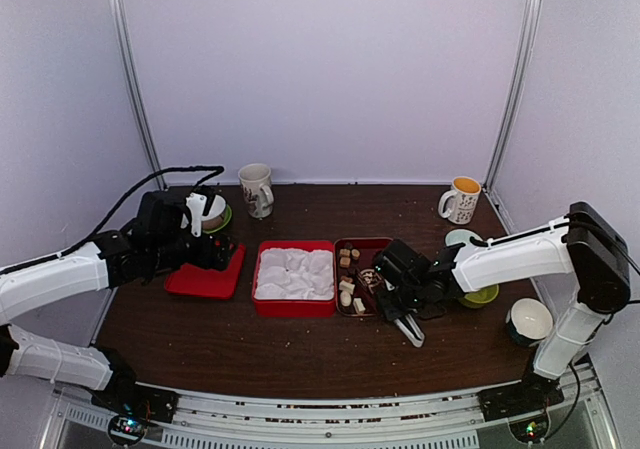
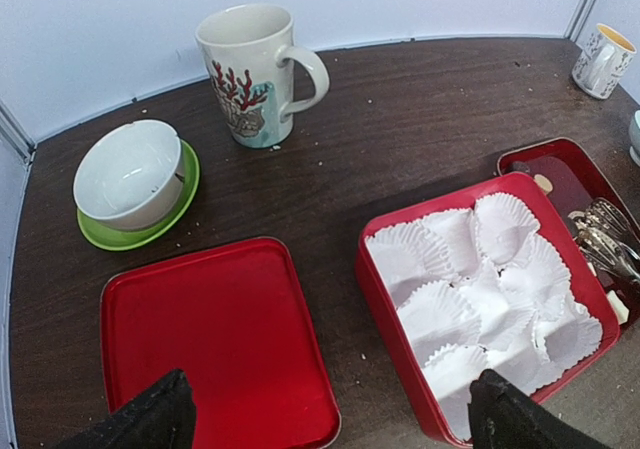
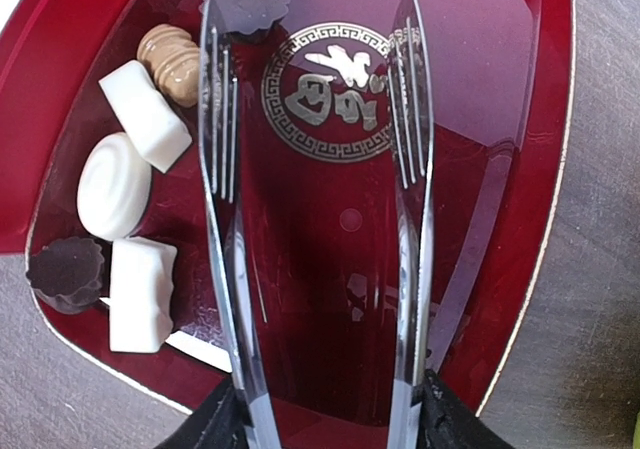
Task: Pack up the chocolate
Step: Pick up the clamp from the plate.
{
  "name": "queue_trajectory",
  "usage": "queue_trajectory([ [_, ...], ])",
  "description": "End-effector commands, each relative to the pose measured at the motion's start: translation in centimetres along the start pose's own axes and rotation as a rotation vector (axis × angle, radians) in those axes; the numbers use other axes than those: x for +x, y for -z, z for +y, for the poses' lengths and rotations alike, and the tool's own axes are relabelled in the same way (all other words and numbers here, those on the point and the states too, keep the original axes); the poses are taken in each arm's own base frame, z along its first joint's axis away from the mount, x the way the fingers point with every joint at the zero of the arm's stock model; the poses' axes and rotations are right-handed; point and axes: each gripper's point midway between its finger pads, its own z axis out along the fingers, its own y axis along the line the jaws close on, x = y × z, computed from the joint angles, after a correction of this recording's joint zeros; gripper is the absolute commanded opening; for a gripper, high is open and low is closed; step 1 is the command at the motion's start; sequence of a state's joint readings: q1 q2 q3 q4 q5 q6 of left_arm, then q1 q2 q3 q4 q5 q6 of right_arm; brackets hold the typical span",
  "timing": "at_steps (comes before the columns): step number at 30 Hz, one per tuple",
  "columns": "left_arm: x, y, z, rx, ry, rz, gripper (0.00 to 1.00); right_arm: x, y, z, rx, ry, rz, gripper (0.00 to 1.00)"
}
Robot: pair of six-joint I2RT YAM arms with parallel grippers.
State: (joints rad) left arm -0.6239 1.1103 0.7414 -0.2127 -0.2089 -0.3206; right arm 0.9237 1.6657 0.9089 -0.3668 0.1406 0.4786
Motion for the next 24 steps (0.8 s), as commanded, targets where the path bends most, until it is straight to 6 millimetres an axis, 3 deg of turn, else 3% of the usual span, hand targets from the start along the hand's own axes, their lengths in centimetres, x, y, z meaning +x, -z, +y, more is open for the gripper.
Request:
queue_trajectory([
  [1,-0.9,0.3,0.2,-0.013,0.012,-0.027,0.98,0.7,-0.3,-0.3,0.026,0.002,0.027,0.51],
  [16,-1.8,1.1,0.2,-0.014,0.023,-0.046,0.98,-2.7,4.2,-1.6,0.038,-0.057,-0.153,0.43],
  [24,-2.2,1.7,0.3,-0.012,0.027,-0.059,0.98,-3.1,3.8,-1.5,0.043,-0.054,-0.155,0.43],
])
